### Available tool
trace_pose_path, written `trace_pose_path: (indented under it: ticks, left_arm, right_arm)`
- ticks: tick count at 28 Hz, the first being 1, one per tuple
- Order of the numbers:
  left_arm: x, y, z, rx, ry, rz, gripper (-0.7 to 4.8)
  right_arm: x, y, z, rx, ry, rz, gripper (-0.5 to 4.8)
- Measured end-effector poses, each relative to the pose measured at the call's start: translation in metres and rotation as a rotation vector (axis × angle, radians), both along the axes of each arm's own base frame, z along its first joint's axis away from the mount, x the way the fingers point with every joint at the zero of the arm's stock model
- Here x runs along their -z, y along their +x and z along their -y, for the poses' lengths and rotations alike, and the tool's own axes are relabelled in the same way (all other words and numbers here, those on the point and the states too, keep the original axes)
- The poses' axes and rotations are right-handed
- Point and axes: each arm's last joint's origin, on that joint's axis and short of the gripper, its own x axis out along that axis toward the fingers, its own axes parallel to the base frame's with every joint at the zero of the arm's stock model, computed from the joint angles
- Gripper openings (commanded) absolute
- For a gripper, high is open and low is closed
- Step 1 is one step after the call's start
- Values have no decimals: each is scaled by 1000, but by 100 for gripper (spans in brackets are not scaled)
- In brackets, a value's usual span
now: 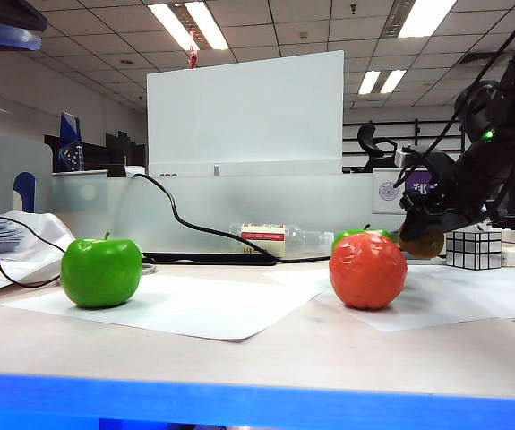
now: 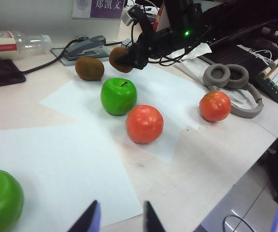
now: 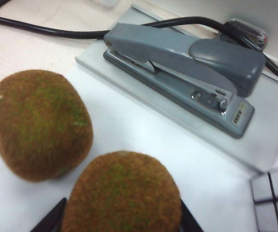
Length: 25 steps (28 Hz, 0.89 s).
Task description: Put the same fruits together.
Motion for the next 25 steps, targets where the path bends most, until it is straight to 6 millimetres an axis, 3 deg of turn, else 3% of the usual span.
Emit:
trace_pose_path:
  ticks: [25]
  left_arm:
    - [0,0,0,0,0,0,125]
  right_arm:
    - [19,5,-1,-11,9,-34,-5]
